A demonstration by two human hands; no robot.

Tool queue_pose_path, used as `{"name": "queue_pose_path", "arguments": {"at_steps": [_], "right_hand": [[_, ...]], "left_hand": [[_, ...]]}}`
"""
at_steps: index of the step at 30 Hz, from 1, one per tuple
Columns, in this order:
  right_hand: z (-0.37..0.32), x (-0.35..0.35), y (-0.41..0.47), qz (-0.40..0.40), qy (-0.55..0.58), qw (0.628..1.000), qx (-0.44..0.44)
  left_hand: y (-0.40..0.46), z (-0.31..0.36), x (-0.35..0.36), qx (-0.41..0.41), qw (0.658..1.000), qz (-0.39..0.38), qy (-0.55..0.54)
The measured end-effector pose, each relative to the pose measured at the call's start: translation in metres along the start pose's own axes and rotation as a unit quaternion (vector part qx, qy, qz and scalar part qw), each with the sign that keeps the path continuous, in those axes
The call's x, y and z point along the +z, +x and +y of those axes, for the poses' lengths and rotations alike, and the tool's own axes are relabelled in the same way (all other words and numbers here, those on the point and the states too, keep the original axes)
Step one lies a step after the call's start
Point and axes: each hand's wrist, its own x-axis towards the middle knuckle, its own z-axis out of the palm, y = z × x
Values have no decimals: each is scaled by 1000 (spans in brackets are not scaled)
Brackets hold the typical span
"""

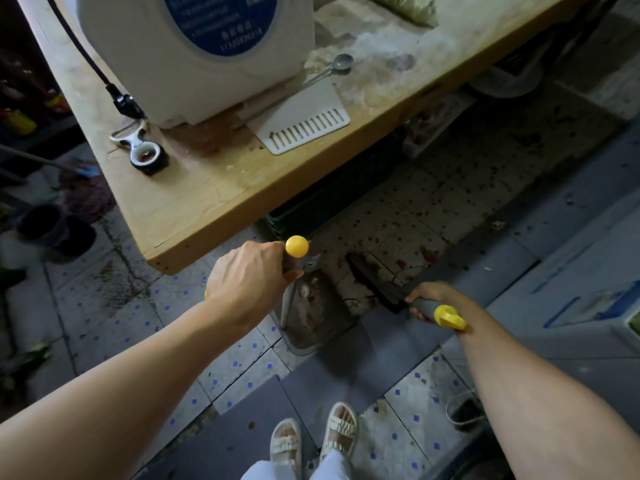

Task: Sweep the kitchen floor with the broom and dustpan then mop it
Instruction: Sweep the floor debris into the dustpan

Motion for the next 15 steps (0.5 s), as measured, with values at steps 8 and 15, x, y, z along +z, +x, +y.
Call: {"name": "queue_pose_path", "arguments": {"at_steps": [8,15], "right_hand": [[-6,16,2,43,28,998,-19],[-20,39,-22,-20,57,998,24]], "left_hand": [[9,-11,-9,17,1000,7,0],[0,-33,-13,38,999,0,-2]]}}
